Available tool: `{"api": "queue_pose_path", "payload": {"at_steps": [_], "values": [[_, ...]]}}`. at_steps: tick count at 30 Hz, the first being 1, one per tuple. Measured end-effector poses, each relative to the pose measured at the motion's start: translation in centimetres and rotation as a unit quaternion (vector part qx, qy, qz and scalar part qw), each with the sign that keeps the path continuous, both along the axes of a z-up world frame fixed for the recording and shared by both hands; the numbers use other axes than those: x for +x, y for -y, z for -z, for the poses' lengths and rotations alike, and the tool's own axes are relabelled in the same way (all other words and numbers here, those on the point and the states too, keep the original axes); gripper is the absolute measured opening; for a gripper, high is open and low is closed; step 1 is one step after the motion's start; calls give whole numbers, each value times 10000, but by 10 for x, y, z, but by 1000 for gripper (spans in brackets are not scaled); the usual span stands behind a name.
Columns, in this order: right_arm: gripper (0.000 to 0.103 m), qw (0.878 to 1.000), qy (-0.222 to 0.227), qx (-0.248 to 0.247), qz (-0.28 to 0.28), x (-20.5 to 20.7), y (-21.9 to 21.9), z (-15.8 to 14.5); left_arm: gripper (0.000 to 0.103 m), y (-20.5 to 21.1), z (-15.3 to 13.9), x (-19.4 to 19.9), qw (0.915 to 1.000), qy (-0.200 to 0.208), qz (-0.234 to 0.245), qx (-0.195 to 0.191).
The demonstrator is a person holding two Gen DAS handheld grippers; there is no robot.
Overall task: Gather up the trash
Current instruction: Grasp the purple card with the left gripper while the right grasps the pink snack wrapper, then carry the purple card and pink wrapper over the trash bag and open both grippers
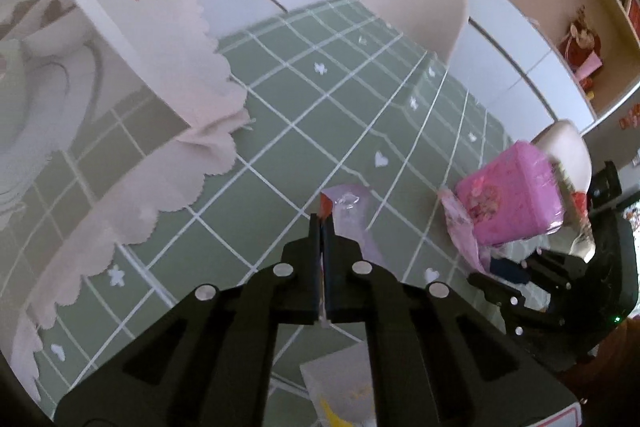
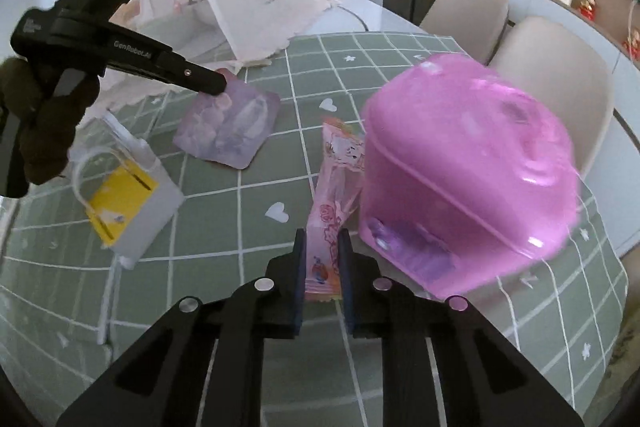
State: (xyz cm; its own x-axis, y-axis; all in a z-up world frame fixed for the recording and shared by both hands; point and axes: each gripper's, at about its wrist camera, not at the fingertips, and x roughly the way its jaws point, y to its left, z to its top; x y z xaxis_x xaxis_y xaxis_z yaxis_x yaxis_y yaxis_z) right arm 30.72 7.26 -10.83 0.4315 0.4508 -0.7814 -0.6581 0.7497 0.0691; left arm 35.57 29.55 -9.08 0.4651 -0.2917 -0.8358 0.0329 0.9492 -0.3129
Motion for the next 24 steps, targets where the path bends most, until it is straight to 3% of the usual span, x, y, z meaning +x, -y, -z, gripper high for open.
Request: {"api": "queue_pose_path", "payload": {"at_steps": [2,12,19,24], "values": [[6,10000,23,78,40,-10,10,-14,1,0,-13,-6,9999,107,-34,-26],[6,9985,410,181,330,-57,60,-66,1,45,-96,-50,9958,874,217,142],[6,9948,764,442,517,-88,103,-98,1,87,-121,-78,9936,1039,384,210],[6,9921,919,538,658,-100,136,-115,1,122,-126,-94,9933,1070,430,27]]}}
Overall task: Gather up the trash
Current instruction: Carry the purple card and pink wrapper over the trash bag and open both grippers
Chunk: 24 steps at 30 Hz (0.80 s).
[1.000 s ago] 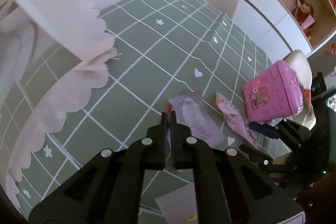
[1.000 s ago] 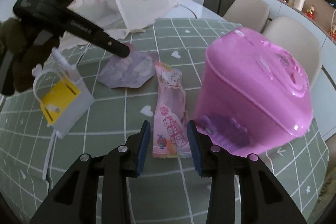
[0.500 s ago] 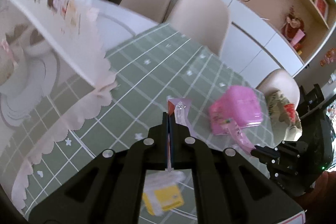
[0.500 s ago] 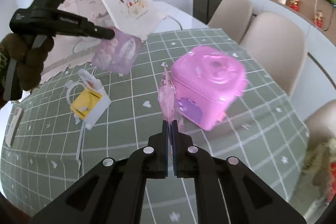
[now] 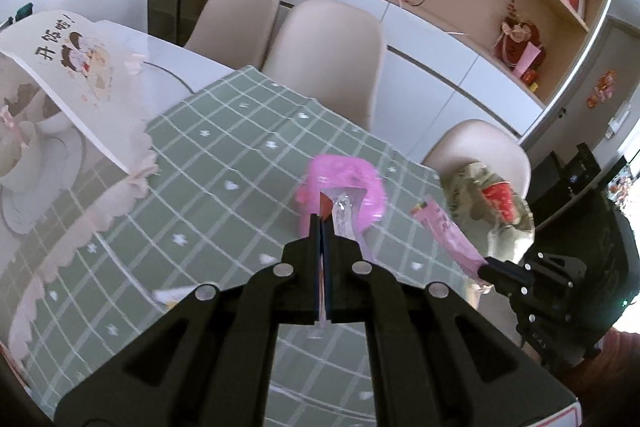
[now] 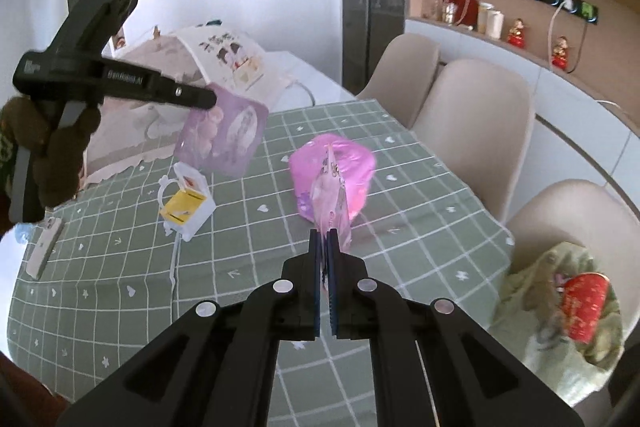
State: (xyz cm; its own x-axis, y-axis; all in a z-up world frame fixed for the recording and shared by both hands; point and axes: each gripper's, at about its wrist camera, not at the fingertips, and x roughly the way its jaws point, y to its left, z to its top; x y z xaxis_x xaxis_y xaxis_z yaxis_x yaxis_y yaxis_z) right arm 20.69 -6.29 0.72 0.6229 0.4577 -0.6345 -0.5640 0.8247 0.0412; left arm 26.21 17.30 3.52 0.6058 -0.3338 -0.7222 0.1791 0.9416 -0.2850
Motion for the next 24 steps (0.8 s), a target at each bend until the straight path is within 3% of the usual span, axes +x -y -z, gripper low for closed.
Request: {"api": "queue_pose_path", "payload": {"at_steps": [7,14,24], "values": [[6,9994,214,76,253,0,60,-23,1,61,-9,-3,9995,71,224,-209],[6,9970,281,160,698,13,139,-32,1,143,-12,26,9972,-3,595,-459],[6,9859,212,296,1630,37,271,-21,1,299,25,86,9864,-428,1402,-738]]}}
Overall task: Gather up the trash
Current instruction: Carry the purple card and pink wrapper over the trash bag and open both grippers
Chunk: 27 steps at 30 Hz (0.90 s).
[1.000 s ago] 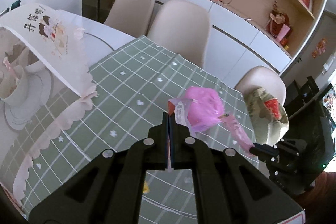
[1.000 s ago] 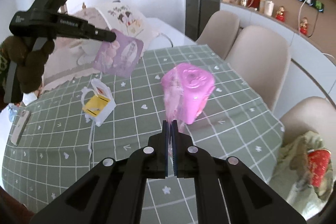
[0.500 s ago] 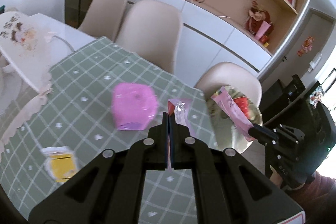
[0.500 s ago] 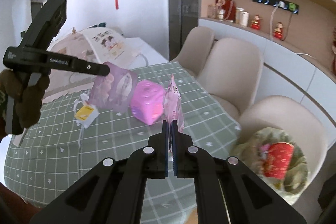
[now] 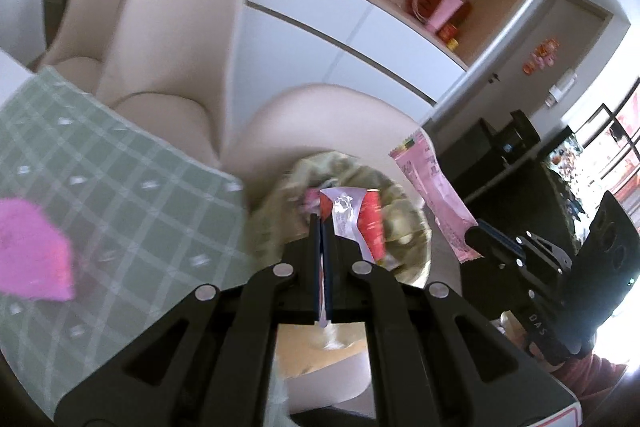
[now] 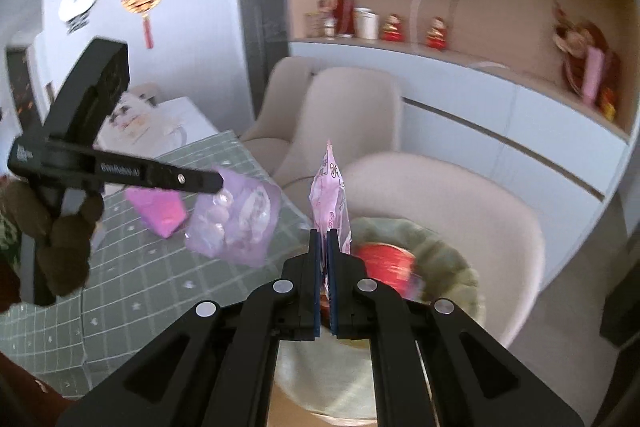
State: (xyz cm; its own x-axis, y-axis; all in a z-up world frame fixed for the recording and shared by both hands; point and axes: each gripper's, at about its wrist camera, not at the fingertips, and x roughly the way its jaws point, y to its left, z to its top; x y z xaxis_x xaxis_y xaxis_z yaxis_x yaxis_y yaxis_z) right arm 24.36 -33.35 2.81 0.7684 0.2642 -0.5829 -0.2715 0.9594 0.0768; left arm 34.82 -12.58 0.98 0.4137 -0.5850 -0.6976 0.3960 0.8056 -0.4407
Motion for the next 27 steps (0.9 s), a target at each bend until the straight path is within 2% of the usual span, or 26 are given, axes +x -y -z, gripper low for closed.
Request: {"api": "queue_pose_path", "payload": {"at_steps": [4,11,16,21,27], "values": [[6,9996,-40,-42,273,10,40,8,1,54,20,22,9996,-153,243,51],[6,9993,-171,69,333,26,75,21,1,104,55,41,9977,-442,388,334],[6,9992,-394,78,53,43,69,38,1,110,77,41,9961,-600,342,555],[6,9958,-910,18,-28,61,61,72,3,105,84,42,9957,-673,179,615],[6,9924,-1215,132,-119,77,57,98,20,93,76,37,9962,-620,-86,609]]}}
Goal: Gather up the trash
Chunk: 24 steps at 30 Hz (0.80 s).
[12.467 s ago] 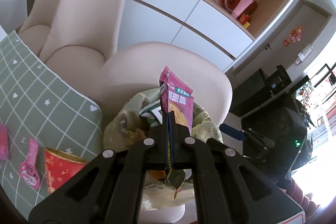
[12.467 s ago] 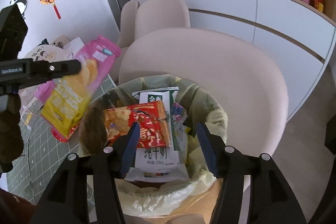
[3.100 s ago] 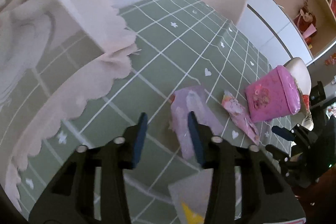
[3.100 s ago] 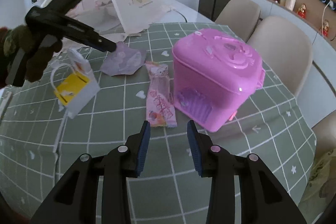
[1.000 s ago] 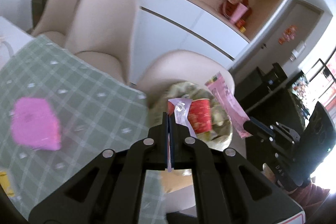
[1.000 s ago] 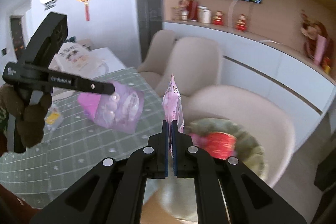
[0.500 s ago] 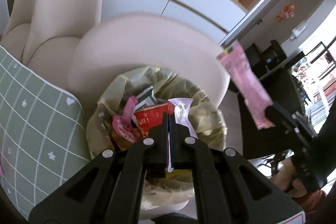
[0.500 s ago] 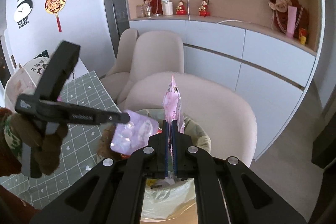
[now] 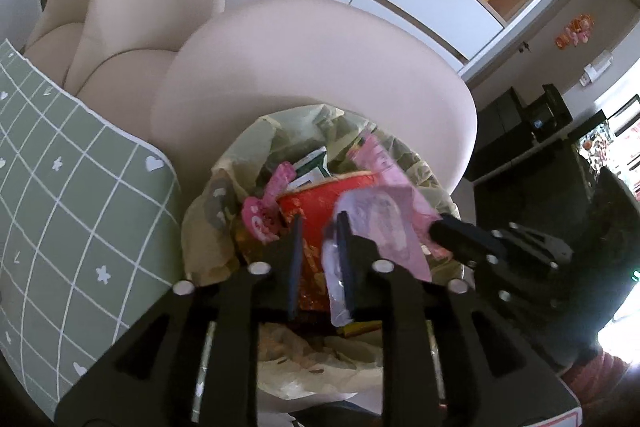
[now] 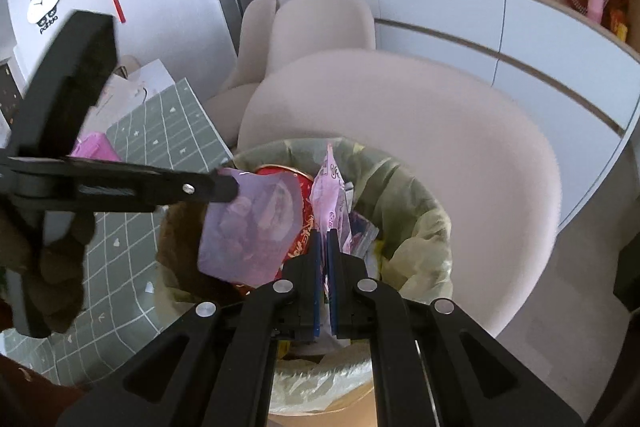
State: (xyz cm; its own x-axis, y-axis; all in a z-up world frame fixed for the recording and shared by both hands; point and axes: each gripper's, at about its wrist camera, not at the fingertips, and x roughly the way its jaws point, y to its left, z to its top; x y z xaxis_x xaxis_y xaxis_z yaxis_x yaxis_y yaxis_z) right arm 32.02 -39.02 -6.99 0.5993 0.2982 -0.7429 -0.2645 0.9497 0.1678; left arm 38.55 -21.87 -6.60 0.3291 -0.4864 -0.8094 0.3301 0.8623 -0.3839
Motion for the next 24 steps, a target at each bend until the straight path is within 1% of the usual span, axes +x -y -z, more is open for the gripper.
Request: {"api": "queue_pose_path", "payload": {"at_steps": [1,3,4,7,9,10,11,13,15,17,18,19,20,22,24], "values": [[6,10000,-32,15,-1,2,0,3,20,-2,-1,-2,10000,43,-36,13],[6,10000,-86,37,-6,6,0,9,27,-5,-5,-7,9997,177,-160,76],[6,9999,-113,37,0,6,0,11,28,-7,-7,-10,9993,244,-250,121],[6,9998,-205,52,-11,6,0,18,34,-18,-14,-22,9966,450,-652,219],[6,9997,-242,106,-14,3,1,21,38,-24,-20,-34,9926,695,-926,378],[6,9996,-241,145,-5,2,2,21,38,-27,-23,-40,9900,816,-1037,490],[6,9996,-228,181,13,-1,2,20,42,-30,-25,-49,9866,945,-1164,647],[6,9994,-197,285,34,-6,1,18,47,-35,-27,-62,9829,1053,-1274,816],[7,9994,-117,309,135,-14,-1,14,55,-44,-29,-79,9791,1160,-1380,942],[11,9993,-46,296,200,-22,-5,9,59,-55,-31,-93,9767,1233,-1473,962],[20,9992,25,307,255,-30,-8,5,65,-61,-33,-101,9755,1258,-1522,970],[31,9990,60,334,285,-36,-9,2,67,-70,-34,-112,9736,1304,-1587,1000],[35,9987,90,377,344,-44,-12,-2,69,-75,-35,-122,9718,1331,-1632,1063],[42,9979,131,529,348,-57,-18,-9,69,-89,-36,-141,9685,1345,-1726,1188],[49,9981,169,457,372,-67,-27,-13,70,-105,-38,-161,9653,1373,-1840,1242]]}}
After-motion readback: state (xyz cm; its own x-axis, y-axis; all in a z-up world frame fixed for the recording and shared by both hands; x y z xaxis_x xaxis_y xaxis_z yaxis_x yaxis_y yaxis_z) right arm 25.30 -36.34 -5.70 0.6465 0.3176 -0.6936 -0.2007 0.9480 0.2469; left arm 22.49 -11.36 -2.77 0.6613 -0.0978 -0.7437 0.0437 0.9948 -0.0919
